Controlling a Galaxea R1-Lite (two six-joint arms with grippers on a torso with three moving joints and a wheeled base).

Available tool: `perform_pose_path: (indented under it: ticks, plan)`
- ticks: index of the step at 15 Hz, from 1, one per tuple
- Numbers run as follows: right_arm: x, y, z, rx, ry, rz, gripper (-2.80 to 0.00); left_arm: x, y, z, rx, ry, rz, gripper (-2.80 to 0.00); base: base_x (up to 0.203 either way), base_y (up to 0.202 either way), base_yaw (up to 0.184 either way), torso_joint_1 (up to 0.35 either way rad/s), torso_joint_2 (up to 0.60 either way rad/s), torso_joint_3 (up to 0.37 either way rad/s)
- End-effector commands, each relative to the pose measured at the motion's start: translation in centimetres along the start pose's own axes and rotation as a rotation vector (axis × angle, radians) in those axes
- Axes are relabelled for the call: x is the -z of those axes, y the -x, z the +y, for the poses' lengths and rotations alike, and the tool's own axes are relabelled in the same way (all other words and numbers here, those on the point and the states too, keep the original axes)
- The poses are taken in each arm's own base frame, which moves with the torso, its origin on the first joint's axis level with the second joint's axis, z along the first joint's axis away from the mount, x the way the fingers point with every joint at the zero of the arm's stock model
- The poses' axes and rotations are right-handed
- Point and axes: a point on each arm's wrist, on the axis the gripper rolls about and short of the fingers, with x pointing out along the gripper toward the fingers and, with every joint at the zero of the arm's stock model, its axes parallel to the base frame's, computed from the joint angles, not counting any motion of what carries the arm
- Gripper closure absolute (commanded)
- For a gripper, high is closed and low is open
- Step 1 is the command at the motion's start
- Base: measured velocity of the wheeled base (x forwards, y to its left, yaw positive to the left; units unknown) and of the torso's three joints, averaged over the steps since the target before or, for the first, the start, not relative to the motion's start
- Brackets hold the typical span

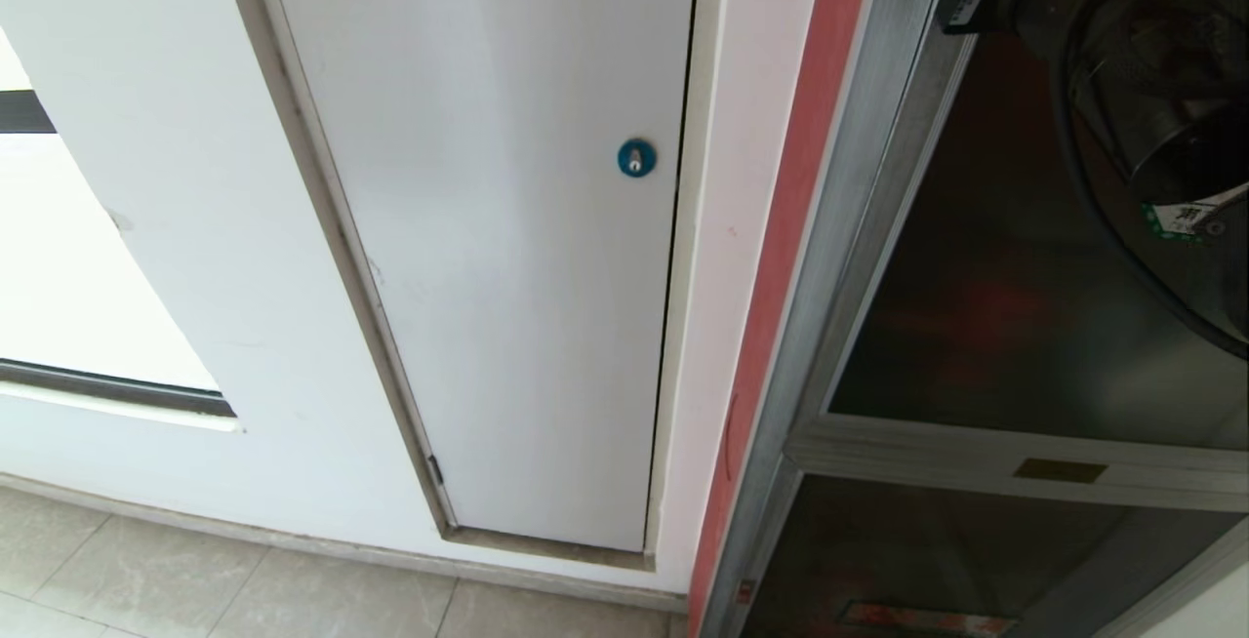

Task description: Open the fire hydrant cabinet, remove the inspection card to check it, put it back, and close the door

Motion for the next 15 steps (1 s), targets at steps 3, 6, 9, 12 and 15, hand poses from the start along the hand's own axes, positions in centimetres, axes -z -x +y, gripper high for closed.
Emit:
perform_pose_path:
  ticks: [3,6,9,12,15]
  plan:
    - [-1.4,0.9,-1.0,0.014,-0.01,-0.016,0.0,0.0,0.0,0.0,0.0,0.001,-0.001,0.0,0.0,0.0,0.0,0.0,0.0,0.0]
    - [-2.0,1.4,-1.3,0.001,-0.005,-0.001,0.0,0.0,0.0,0.0,0.0,0.0,0.0,0.0,0.0,0.0,0.0,0.0,0.0,0.0]
    - [-2.5,1.8,-1.7,-0.001,-0.003,0.004,0.0,0.0,0.0,0.0,0.0,0.0,-0.001,0.0,0.0,0.0,0.0,0.0,0.0,0.0]
    - [-3.1,2.1,-2.1,0.004,-0.008,-0.004,0.0,0.0,0.0,0.0,-0.002,-0.001,-0.001,0.0,0.0,0.0,0.0,0.0,0.0,0.0]
    - [-3.2,2.4,-2.3,0.004,-0.007,-0.002,0.0,0.0,0.0,0.0,0.0,-0.001,0.0,0.0,0.0,0.0,0.0,0.0,0.0,0.0]
